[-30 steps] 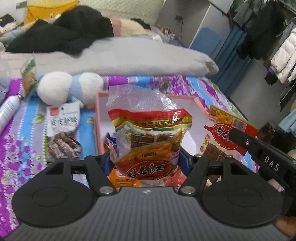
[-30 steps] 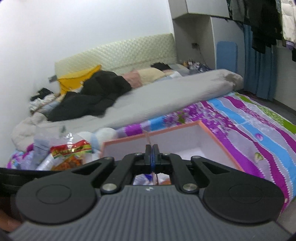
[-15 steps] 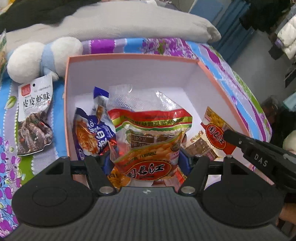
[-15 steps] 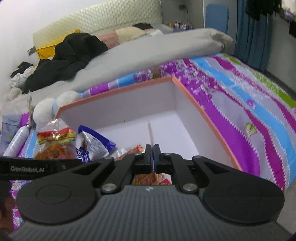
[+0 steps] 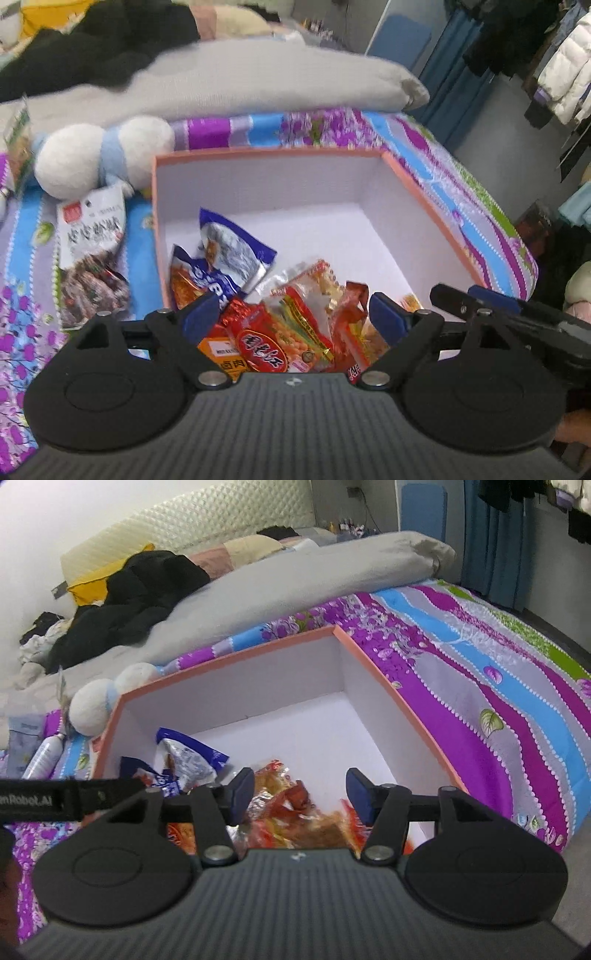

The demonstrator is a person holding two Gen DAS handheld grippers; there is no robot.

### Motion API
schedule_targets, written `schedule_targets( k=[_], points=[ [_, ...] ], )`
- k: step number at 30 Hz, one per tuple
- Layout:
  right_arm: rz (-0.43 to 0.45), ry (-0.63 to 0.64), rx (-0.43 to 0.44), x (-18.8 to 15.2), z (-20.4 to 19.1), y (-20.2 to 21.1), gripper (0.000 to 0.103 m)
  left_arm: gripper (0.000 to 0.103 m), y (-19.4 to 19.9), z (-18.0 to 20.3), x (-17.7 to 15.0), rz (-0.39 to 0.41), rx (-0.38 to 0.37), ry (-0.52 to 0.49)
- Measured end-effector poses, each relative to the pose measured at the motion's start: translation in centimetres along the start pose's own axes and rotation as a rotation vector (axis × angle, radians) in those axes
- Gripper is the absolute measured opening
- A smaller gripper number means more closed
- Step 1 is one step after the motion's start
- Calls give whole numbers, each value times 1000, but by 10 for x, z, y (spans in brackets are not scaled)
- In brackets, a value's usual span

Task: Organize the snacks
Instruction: 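Withdraw both open grippers from the box toward the remaining snacks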

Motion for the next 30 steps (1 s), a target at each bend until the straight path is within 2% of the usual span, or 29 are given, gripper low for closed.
schedule_targets(
  k=[7, 13, 21, 30],
  points=[
    [83, 12, 57, -7, -26, 47, 58, 91, 63, -10, -4, 126, 23, -17],
    [134, 29, 104, -19, -52, 79, 58, 91, 113, -22, -21, 212, 51, -21],
    [187, 66, 139, -43, -90, 118, 58, 91, 171, -45, -65, 277, 80, 10],
    [190, 125, 232, -95, -133, 152, 58, 91, 227, -87, -128, 314, 146, 89]
  ],
)
Point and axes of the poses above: each gripper's, at about its wrist camera, not at the fingertips, and y roughly against the way its jaws point, z to its right, x to its top, the point moved 8 cm from there along -y, roughly the way its jaws point, and after that the axes turned 2 degrees about -y, right-handed, at the moved point
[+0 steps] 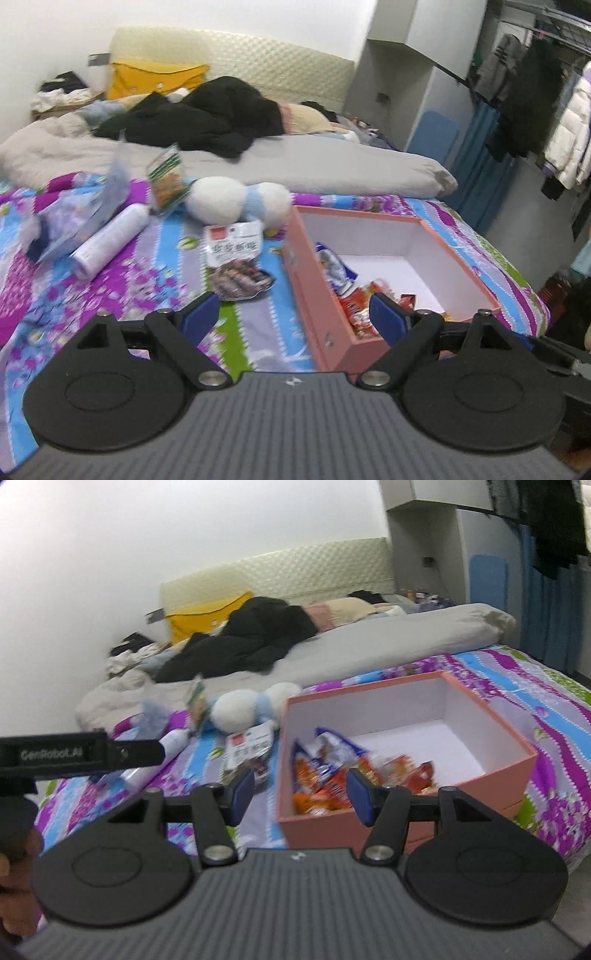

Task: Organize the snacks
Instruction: 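Withdraw both open grippers from the box toward the remaining snacks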

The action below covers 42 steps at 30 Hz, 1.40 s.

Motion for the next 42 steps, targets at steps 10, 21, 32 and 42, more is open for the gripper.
schedule_targets(
  k=[10, 21, 32, 42],
  points=[
    [-63, 57, 67, -37, -35, 4, 59, 91, 34, -38, -48, 6, 45, 77],
    [-98, 117, 89, -59, -71, -12, 60, 91, 22, -81, -60, 6, 53, 129],
    [-102, 171, 128, -57, -95, -66, 86, 91, -57, -149, -31, 7, 111, 72],
    [-123, 254, 136, -59, -123, -147, 86, 91, -164, -184, 15, -7, 135, -96]
  ],
)
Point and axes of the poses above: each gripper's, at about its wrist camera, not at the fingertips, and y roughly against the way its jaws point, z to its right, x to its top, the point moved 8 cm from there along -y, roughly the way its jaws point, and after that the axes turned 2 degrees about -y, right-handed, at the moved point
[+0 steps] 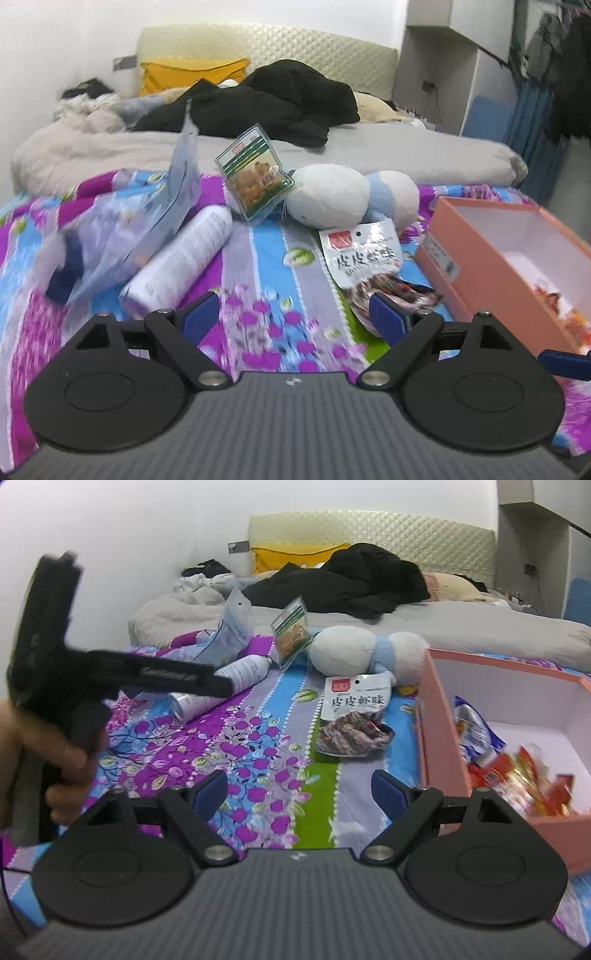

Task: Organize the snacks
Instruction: 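Withdraw both open grippers from the box toward the remaining snacks, then grasp green-labelled snack packet with left gripper while right gripper grasps shrimp-flavour bag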

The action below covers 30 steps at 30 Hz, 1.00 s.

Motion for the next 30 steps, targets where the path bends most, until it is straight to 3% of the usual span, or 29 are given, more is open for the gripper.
schedule_targets(
  k=[15, 30],
  points=[
    [-56, 74, -47, 17, 20, -125, 86, 90, -147, -1, 29, -57, 48, -239],
    [-66, 87, -186, 30, 44, -192, 86, 81, -269, -13, 48, -68, 249, -485]
  ],
)
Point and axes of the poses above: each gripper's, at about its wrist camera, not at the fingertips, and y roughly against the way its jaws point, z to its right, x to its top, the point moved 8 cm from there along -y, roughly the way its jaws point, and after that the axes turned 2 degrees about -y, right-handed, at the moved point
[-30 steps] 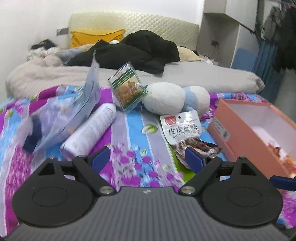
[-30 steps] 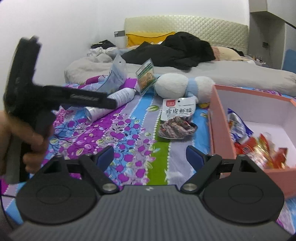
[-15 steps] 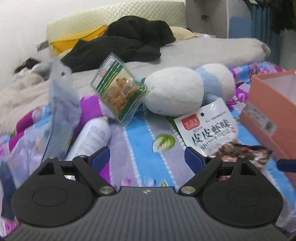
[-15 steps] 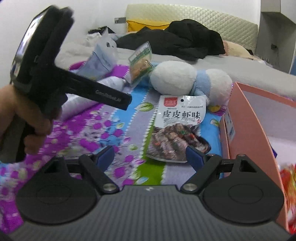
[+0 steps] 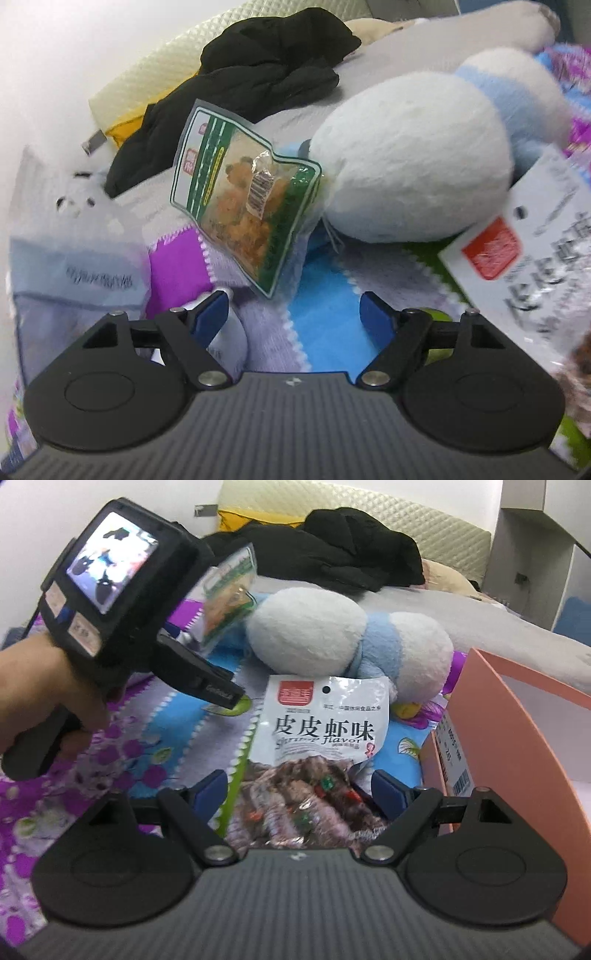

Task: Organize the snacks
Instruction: 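Grasp green-labelled snack packet with left gripper while right gripper grasps shrimp-flavour bag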

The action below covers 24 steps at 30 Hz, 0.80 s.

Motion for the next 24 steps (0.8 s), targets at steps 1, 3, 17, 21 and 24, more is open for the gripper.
schedule_targets(
  k=[1, 3, 17, 21, 24],
  points=[
    [-10, 9, -1, -1, -1, -4, 86, 80, -4, 0, 2, 2, 10, -22],
    [-52, 45, 20, -4, -6, -15, 87, 78, -11, -3, 5, 14, 33, -30],
    [-125, 67, 98, -5, -6, -31, 79, 27, -32, -23, 12, 28, 43, -28],
    [-130, 103, 90, -1, -6, -25, 57, 22, -15, -30, 10, 30, 30, -20],
    [-135, 113, 104, -1, -6, -15, 49, 16, 2, -30, 9, 27, 8, -10]
  ],
)
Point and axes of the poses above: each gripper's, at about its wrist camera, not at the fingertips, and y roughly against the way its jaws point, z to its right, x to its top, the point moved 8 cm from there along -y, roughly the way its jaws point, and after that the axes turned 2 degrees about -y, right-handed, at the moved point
